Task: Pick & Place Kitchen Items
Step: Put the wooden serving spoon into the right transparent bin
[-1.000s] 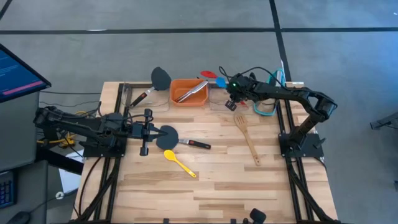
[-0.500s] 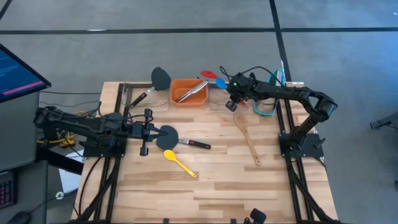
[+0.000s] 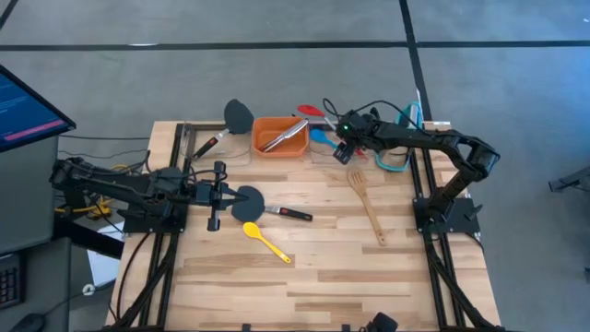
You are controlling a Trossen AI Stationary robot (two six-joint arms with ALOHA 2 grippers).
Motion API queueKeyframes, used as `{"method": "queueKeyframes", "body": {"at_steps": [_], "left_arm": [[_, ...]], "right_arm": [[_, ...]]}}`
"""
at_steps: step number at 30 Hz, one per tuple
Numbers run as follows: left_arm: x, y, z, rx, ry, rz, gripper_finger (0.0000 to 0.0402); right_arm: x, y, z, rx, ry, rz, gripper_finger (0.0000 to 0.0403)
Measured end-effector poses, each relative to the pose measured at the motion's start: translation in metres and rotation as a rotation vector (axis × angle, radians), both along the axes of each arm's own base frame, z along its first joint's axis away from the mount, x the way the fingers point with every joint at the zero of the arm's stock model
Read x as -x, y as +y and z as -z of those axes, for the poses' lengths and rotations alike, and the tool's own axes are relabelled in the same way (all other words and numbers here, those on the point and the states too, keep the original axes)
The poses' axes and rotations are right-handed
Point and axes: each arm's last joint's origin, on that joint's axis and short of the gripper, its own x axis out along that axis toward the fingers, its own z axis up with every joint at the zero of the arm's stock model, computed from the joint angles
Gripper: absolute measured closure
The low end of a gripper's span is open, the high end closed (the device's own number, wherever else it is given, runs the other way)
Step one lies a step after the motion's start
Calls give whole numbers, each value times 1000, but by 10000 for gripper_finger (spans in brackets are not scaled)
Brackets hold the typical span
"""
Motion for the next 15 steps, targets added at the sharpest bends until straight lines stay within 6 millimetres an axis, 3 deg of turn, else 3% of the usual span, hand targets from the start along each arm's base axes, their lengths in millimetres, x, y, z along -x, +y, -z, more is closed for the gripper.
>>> {"method": "queueKeyframes", "body": {"at_steps": [6,15], "left_arm": [[0,0,0,0,0,0,399],[0,0,0,0,0,0,399]], "right_arm": [[-11,11,-34,-55,73,-33,182],[-14,42,-96,-212,112,153,271]]}}
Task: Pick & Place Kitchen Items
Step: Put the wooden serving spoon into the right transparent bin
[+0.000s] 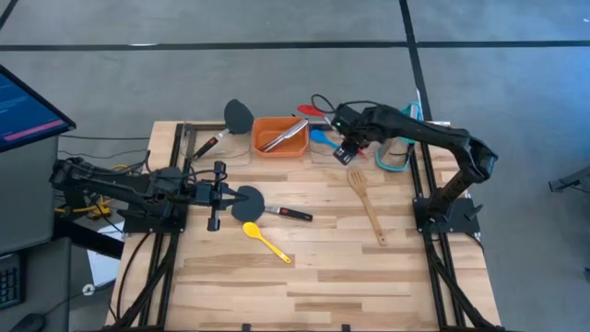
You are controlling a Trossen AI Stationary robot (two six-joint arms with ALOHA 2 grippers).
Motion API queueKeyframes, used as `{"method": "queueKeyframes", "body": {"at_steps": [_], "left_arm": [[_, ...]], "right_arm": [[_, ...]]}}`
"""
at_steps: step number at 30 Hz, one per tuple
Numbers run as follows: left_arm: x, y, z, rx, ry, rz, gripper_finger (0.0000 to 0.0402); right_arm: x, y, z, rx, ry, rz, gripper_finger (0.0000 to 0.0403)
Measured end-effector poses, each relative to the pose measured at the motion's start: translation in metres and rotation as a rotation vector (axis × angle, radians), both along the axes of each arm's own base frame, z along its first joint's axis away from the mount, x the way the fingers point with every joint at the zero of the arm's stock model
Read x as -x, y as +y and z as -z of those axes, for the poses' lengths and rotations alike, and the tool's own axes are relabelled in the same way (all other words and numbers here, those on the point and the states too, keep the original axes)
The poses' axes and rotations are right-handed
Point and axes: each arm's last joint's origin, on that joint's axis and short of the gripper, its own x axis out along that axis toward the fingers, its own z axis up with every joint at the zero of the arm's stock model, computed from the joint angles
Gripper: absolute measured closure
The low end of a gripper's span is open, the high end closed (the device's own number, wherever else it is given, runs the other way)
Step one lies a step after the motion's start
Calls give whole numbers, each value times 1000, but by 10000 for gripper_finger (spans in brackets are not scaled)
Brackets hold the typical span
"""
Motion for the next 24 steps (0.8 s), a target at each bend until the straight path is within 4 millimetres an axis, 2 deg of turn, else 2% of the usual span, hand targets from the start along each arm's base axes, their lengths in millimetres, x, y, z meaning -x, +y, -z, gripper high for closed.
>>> {"method": "queueKeyframes", "body": {"at_steps": [5,12,19,24], "left_arm": [[0,0,0,0,0,0,399],[0,0,0,0,0,0,399],[0,0,0,0,1,0,399],[0,0,0,0,0,0,399]], "right_arm": [[4,29,-15,-68,85,64,328],[3,76,-16,-99,192,14,396],[2,117,-28,-110,78,-83,401],[20,139,-52,-105,-72,-62,401]]}}
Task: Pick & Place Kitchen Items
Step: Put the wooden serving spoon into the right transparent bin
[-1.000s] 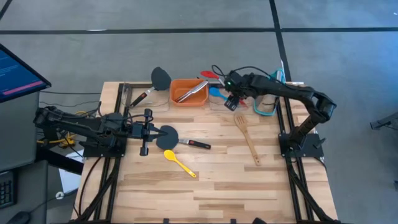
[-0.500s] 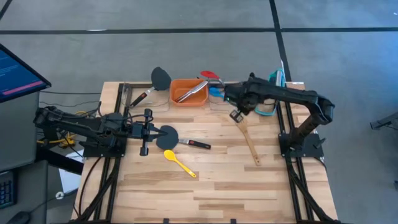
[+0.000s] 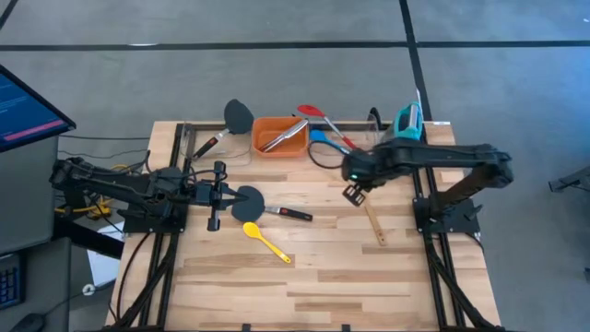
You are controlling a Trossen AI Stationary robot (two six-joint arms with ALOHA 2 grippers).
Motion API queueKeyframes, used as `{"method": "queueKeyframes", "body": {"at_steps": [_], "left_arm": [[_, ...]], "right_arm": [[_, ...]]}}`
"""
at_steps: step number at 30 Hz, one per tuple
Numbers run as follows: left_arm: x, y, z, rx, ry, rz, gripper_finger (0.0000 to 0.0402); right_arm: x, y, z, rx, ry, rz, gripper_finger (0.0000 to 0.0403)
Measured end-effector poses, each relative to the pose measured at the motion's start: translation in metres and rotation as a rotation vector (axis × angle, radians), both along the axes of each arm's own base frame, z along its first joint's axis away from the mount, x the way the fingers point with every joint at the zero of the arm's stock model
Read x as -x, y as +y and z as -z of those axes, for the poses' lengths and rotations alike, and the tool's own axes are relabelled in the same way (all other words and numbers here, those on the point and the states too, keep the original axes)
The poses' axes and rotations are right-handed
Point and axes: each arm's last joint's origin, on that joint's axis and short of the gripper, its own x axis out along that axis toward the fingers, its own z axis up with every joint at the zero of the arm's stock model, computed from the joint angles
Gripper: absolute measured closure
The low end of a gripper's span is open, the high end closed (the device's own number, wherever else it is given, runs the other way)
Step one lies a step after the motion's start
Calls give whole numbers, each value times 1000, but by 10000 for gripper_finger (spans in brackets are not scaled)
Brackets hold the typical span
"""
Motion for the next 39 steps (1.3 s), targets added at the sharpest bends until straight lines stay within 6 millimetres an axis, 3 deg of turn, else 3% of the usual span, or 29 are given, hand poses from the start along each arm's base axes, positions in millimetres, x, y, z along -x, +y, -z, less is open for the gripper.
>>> {"method": "queueKeyframes", "body": {"at_steps": [4,7,11,16,19,24,30,39], "left_arm": [[0,0,0,0,1,0,399],[0,0,0,0,0,0,399],[0,0,0,0,0,0,399],[0,0,0,0,0,0,399],[0,0,0,1,-3,0,399],[0,0,-1,2,-10,0,399],[0,0,-2,3,-21,0,399],[0,0,-3,4,-26,0,399]], "right_arm": [[18,14,-9,26,-103,85,401],[30,24,-1,59,-138,129,402],[42,34,31,48,-134,175,402],[48,40,93,44,-169,195,402],[50,36,127,89,-210,215,402],[55,20,158,163,-249,288,403],[56,4,181,162,-273,375,403],[40,-19,207,194,-222,423,403]]}}
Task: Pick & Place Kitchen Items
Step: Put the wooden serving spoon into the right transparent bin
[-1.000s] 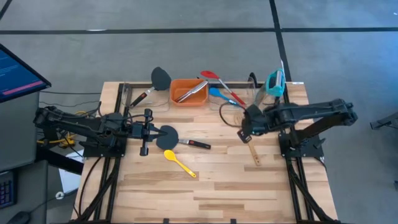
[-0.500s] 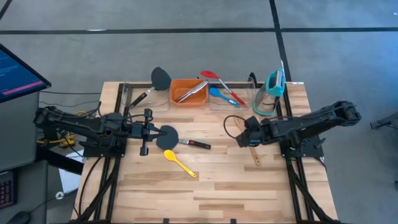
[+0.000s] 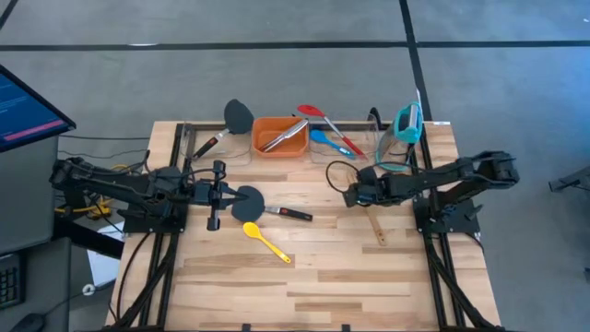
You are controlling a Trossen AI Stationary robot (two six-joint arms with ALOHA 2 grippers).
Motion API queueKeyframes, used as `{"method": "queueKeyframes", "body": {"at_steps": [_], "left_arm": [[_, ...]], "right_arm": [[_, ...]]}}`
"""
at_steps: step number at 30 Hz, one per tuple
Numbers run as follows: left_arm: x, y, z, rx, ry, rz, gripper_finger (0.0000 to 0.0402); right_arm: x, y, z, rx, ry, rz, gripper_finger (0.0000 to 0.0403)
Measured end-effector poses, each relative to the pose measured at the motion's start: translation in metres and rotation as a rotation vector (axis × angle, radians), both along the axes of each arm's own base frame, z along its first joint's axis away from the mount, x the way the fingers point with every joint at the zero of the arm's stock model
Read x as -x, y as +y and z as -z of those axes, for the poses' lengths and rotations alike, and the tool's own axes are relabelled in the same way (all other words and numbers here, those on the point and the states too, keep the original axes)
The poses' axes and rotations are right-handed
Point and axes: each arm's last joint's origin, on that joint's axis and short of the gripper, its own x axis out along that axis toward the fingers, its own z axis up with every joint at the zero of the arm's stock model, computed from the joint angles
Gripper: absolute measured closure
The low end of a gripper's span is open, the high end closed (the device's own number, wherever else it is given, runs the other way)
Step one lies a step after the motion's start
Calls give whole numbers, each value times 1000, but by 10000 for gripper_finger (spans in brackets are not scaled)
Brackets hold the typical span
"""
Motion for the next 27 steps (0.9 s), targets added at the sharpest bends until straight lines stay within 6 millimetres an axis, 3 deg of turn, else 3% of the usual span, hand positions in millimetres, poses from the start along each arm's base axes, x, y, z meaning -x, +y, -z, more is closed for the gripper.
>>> {"method": "queueKeyframes", "body": {"at_steps": [13,27], "left_arm": [[0,0,0,0,-1,0,399],[0,0,0,0,-1,0,399]], "right_arm": [[-7,-13,17,7,43,32,403],[-27,19,12,-127,-147,-192,403]]}}
